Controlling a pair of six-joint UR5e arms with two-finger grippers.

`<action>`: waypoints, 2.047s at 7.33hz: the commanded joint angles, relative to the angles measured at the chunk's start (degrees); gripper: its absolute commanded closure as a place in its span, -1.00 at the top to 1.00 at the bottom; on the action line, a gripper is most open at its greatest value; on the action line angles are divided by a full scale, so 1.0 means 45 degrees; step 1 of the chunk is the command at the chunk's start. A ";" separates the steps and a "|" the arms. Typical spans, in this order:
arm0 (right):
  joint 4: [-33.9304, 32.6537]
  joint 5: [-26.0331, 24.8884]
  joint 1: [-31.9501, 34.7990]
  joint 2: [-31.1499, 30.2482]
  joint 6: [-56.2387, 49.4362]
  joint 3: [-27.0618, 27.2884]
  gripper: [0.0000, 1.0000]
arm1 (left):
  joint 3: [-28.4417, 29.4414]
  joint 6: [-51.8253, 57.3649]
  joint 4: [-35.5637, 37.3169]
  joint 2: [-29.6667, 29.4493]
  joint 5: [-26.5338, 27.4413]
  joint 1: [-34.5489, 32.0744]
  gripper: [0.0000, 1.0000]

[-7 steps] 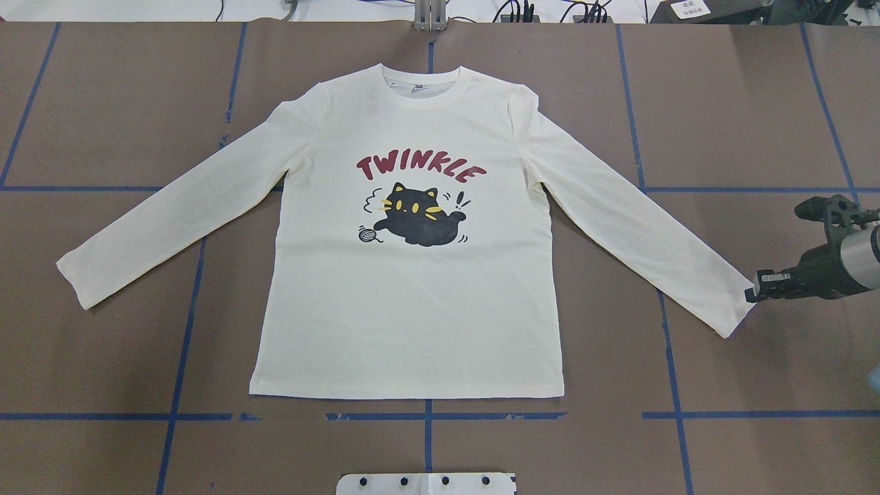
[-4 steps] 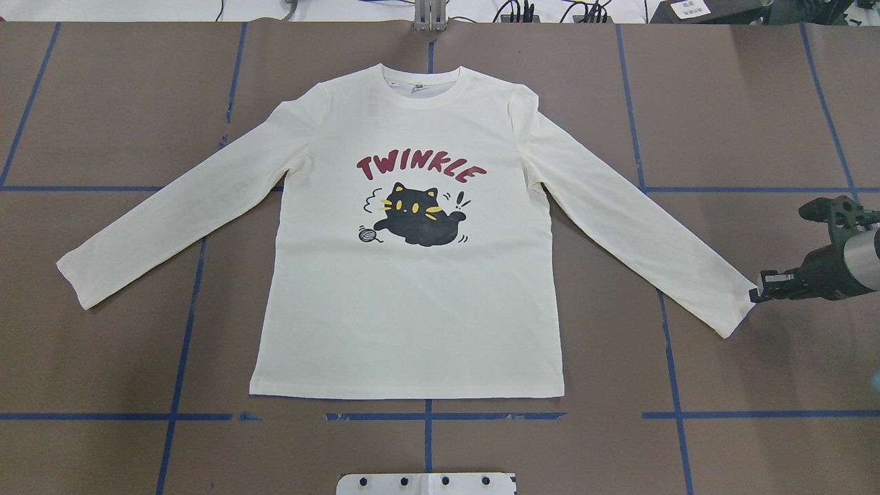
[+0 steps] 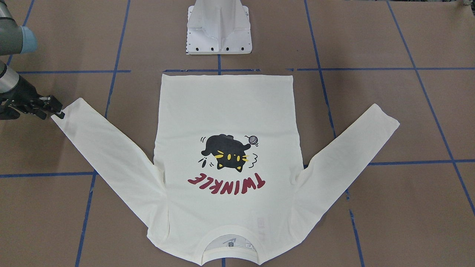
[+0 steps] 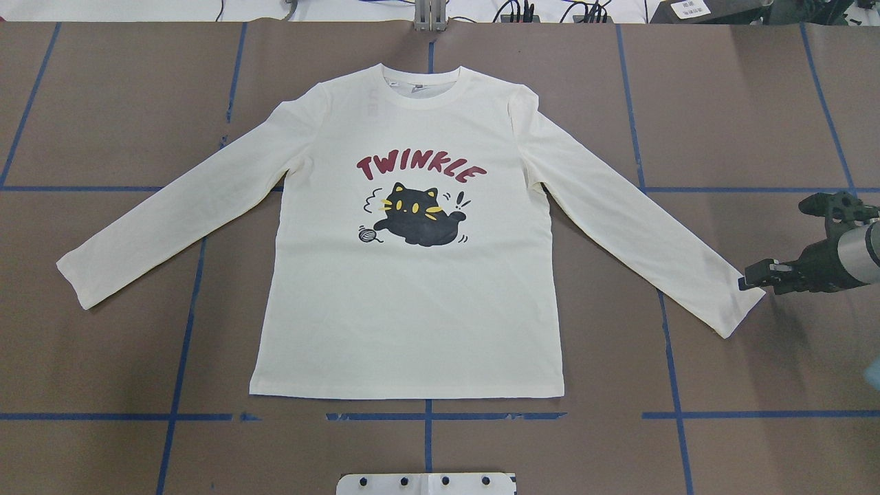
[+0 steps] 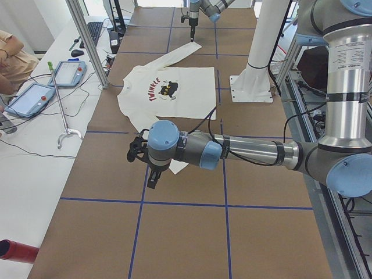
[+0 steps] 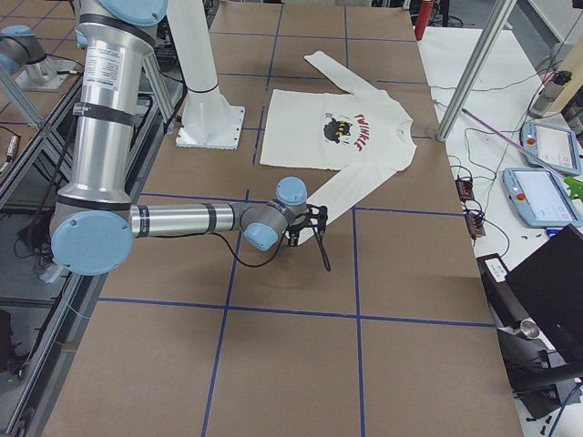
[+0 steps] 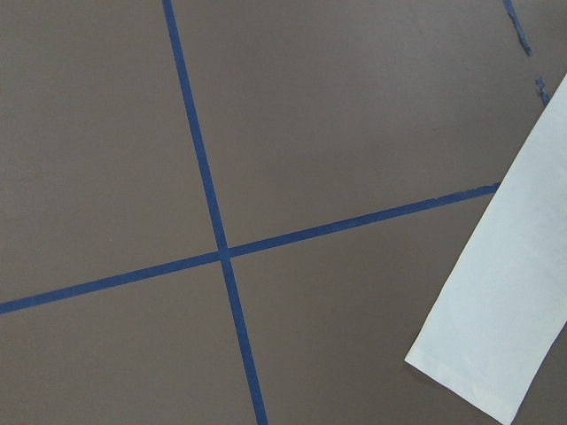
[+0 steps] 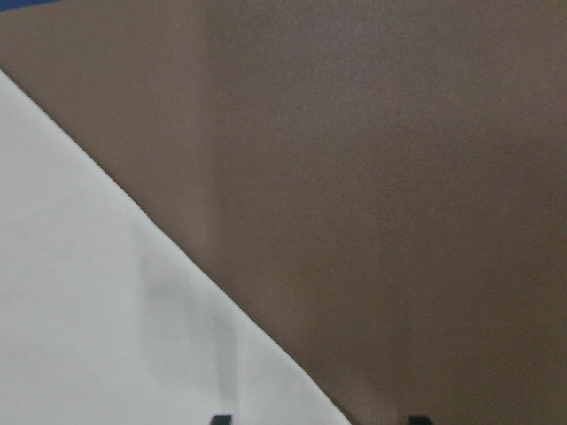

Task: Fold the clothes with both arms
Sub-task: 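Lower the right gripper and grasp the sleeve cuff, then lift the sleeve with the right gripper and fold it across the shirt front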

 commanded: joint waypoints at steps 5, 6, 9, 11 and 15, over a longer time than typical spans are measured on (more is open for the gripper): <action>0.0158 0.0091 0.0060 -0.0153 0.0040 0.0074 -1.00 | -0.0202 -0.0039 0.0019 0.0000 0.0000 0.0000 1.00; 0.0139 0.0207 0.0060 -0.0153 0.0060 0.0461 -1.00 | -0.0222 -0.0039 0.0020 0.0000 0.0000 0.0000 1.00; -0.1450 0.1802 0.0349 0.2425 0.2705 0.1675 -1.00 | -0.0261 -0.0058 0.0020 -0.0019 0.0000 0.0000 1.00; -0.6765 0.1870 0.0451 0.7632 0.3825 0.1482 -1.00 | -0.0534 -0.0349 0.0039 -0.0019 0.0000 0.0000 1.00; -0.6246 -0.2661 -0.2269 1.6271 0.6833 -0.5737 -1.00 | -0.1158 -0.0449 0.0097 0.0039 -0.0039 0.0019 1.00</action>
